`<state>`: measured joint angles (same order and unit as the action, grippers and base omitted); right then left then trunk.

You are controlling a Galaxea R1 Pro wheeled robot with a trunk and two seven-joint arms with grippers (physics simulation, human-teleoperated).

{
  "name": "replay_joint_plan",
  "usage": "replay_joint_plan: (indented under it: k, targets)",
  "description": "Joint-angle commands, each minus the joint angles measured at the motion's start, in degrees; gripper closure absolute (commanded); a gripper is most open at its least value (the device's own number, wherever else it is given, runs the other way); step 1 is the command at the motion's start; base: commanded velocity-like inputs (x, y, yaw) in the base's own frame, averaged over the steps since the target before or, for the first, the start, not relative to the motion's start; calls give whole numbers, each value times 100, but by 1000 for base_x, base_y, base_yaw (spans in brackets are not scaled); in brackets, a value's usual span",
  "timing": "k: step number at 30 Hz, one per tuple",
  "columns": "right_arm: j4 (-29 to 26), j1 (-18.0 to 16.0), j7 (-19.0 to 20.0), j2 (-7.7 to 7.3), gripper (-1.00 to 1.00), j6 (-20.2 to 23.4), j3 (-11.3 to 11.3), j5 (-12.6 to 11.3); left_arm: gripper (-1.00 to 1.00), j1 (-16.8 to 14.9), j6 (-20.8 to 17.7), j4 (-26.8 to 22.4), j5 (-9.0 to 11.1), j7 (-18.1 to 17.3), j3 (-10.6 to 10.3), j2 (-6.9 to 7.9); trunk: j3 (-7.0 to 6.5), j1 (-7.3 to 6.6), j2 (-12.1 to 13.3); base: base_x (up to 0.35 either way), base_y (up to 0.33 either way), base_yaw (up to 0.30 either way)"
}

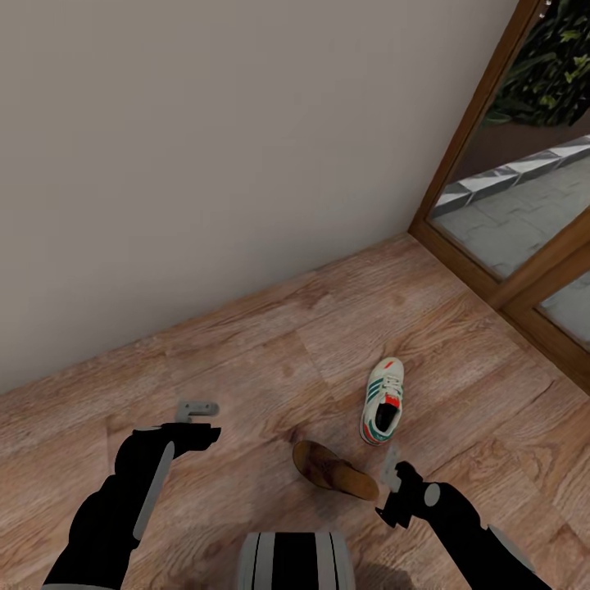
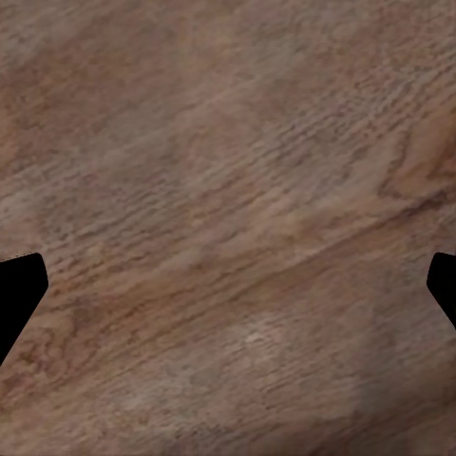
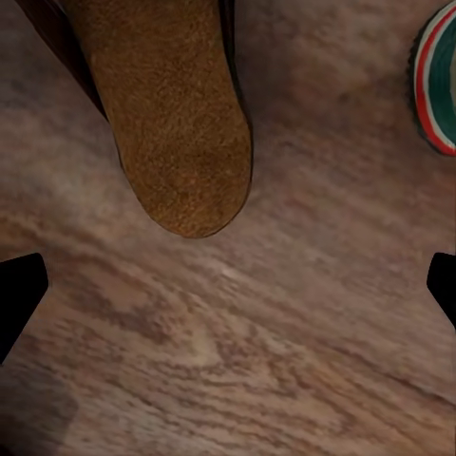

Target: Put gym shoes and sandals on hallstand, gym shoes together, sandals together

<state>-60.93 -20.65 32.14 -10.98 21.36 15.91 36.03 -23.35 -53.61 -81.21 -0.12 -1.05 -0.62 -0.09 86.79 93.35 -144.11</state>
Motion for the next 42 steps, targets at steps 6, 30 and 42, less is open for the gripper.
replay_joint_plan:
  k: [6,30,42]
  targets:
    - [-119,0,-5,14,-100,0,0,0,-100,5,0,0,-6,6,0,0,134,15,-8,0,0,0]
    - [-757,-9,11,26,-100,8,0,0,-100,43,0,0,-14,9,0,3,665,77,-40,0,0,0]
    - [-771,-9,12,52,-100,9,0,0,-100,49,0,0,-14,9,0,3,931,108,-56,0,0,0]
